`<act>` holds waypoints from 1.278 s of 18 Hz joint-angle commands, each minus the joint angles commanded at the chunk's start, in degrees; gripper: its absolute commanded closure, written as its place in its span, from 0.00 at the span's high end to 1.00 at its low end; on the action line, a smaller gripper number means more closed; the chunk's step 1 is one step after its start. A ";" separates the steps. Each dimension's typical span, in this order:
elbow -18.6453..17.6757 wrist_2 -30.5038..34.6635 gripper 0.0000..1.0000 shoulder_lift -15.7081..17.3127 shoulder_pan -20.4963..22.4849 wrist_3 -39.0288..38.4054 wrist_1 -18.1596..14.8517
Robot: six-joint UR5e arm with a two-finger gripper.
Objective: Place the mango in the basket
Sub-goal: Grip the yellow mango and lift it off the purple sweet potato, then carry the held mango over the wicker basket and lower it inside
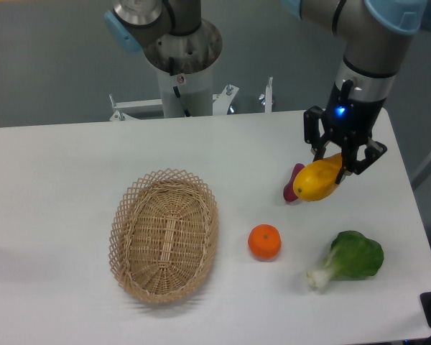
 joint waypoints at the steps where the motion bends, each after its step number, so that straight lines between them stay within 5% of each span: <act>1: -0.09 0.00 0.38 0.00 0.00 -0.09 0.09; 10: -2.37 -0.35 0.38 0.88 -1.23 -2.19 0.35; 16: -3.86 -0.09 0.38 0.79 -9.65 -20.09 3.15; 20: -9.21 1.31 0.38 0.35 -16.07 -33.45 13.86; 23: -14.66 6.92 0.38 -0.43 -21.51 -36.65 21.60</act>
